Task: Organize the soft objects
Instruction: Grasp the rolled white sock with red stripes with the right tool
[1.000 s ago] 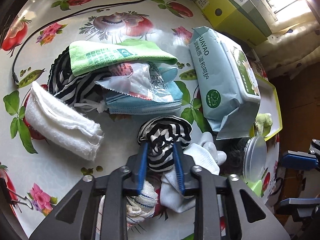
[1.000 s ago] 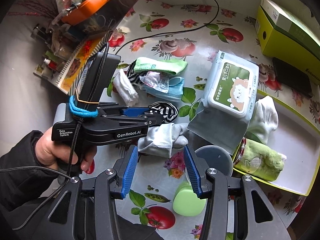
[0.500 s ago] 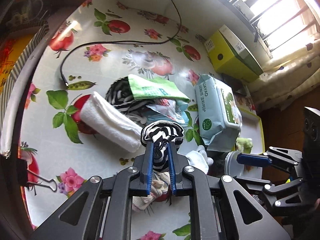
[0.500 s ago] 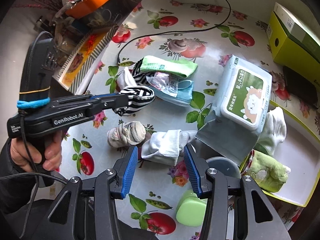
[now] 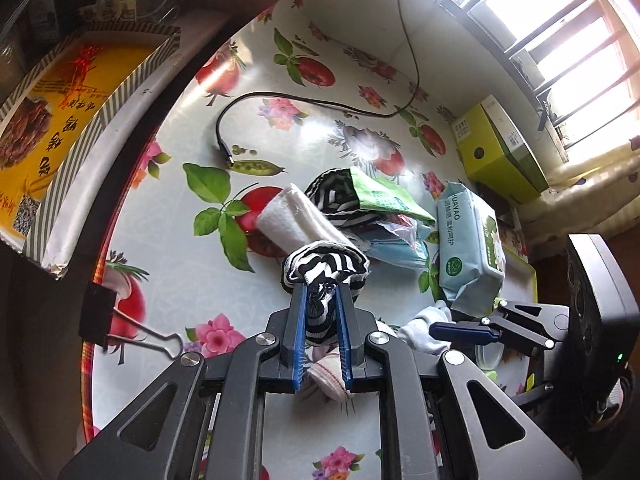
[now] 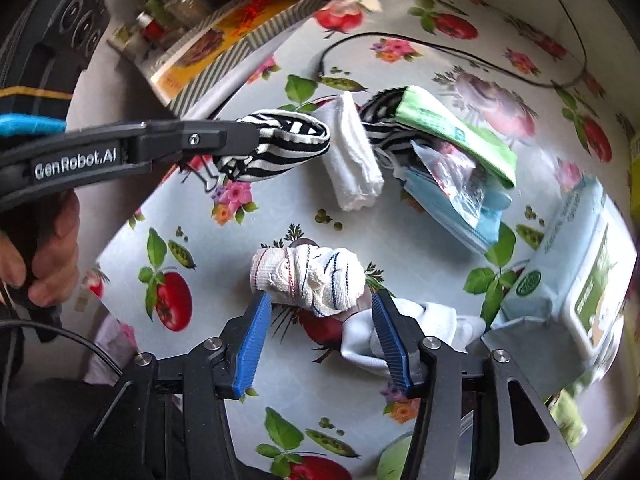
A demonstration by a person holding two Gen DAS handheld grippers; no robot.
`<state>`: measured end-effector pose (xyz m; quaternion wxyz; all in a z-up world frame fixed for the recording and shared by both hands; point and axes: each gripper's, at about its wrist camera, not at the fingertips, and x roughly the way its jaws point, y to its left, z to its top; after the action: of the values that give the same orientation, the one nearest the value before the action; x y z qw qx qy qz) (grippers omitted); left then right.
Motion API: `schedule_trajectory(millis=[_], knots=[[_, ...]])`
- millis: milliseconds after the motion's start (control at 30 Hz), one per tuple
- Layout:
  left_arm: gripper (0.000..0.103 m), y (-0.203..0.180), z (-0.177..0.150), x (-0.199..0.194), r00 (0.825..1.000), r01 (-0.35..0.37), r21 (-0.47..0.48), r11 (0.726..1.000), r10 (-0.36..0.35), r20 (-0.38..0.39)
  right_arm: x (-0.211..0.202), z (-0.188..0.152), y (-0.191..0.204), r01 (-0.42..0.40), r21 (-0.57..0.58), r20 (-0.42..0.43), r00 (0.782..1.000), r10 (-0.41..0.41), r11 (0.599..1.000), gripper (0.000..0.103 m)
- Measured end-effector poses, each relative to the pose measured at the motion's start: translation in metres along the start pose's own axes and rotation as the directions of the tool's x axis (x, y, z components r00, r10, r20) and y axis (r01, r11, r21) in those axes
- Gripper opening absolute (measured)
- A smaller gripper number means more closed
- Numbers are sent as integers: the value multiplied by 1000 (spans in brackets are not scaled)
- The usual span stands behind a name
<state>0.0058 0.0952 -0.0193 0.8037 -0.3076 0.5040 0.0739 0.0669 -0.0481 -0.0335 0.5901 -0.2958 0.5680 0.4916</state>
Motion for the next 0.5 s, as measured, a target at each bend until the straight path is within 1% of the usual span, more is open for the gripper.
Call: schedule_trajectory(millis=[33,100,167,233,333,400,433,467,500], knots=[[14,3,-1,-1,1000,-1,-7,1000,1,2,4,2,7,32,-79,-11,999,-33,996,56],[14,10,-1,-4,1000,-4,-19,1000,4,8,12,3,19,88,-223,-25,995,-96,971,56],[14,16,-2,-6,1000,-7,-32,999,8,13,20,3,28,125,-346,-34,989,-145,930,56],[14,22,-3,-9,1000,-11,-46,999,12,19,30,4,36,144,-452,-43,982,-183,880,56],[14,32,-6,-12,1000,-19,-67,998,20,21,43,3,48,152,-572,-36,977,-209,806,56],[14,38,-9,-13,999,-25,-82,996,26,19,52,4,52,144,-616,-46,975,-219,774,56],[14,41,-10,-13,999,-27,-88,996,28,18,58,4,53,141,-632,-54,973,-224,762,56],[14,43,-10,-14,999,-28,-93,995,30,18,62,4,53,133,-637,-63,973,-223,760,56],[14,44,-11,-14,999,-29,-98,995,31,17,65,4,53,126,-629,-72,973,-219,767,56]])
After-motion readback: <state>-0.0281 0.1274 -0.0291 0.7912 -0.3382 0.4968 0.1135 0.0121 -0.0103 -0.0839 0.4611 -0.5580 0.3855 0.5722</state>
